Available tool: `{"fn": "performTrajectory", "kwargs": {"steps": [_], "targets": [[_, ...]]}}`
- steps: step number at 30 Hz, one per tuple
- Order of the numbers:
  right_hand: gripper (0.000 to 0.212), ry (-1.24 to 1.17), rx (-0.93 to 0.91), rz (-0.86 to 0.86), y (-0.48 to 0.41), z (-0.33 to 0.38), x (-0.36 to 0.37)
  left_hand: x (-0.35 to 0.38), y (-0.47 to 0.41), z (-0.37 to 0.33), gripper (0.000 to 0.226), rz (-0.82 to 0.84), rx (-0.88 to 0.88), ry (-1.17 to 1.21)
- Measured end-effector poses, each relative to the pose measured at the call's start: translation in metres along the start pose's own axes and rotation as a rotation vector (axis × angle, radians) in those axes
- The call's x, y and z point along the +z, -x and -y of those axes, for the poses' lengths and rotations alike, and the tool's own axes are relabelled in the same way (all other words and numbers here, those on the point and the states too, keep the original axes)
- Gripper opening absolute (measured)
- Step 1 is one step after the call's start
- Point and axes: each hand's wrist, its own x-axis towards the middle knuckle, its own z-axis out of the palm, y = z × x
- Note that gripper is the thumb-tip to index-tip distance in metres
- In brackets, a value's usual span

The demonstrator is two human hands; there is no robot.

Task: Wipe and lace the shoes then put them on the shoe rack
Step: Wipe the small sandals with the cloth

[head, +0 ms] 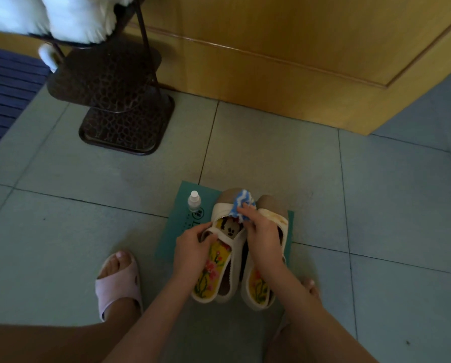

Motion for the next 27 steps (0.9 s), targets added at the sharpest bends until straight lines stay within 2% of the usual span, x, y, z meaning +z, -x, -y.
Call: {"fn": "performTrajectory", "kwargs": {"steps": [4, 10, 15, 18, 22, 24, 27], "targets": [[0.037, -0.065, 0.127, -0.099, 0.011, 0.003, 0.008, -0.003, 0.000, 0.004, 0.031, 0.003, 0.014, 0.012], [0.036, -0.088, 0.224, -0.155, 0.039, 0.013, 0.028, -0.006, -0.002, 0.010, 0.030, 0.009, 0.023, 0.039], [0.038, -0.011, 0.166, -0.013, 0.067, 0.021, 0.037, -0.008, -0.003, 0.013, 0.028, 0.025, 0.052, 0.032], [0.039, -0.022, 0.147, -0.076, 0.061, 0.033, 0.021, -0.010, -0.002, 0.014, 0.025, 0.028, 0.050, 0.054], [0.040, -0.072, 0.012, -0.207, 0.015, 0.044, -0.007, -0.011, -0.001, 0.013, 0.027, 0.032, 0.035, 0.052], [0.043, 0.002, -0.081, -0.164, -0.015, 0.040, -0.010, -0.011, -0.001, 0.013, 0.029, 0.024, 0.031, 0.038], [0.049, 0.222, -0.167, 0.119, -0.047, 0.025, -0.003, -0.010, -0.002, 0.013, 0.029, 0.014, 0.029, 0.032]]}}
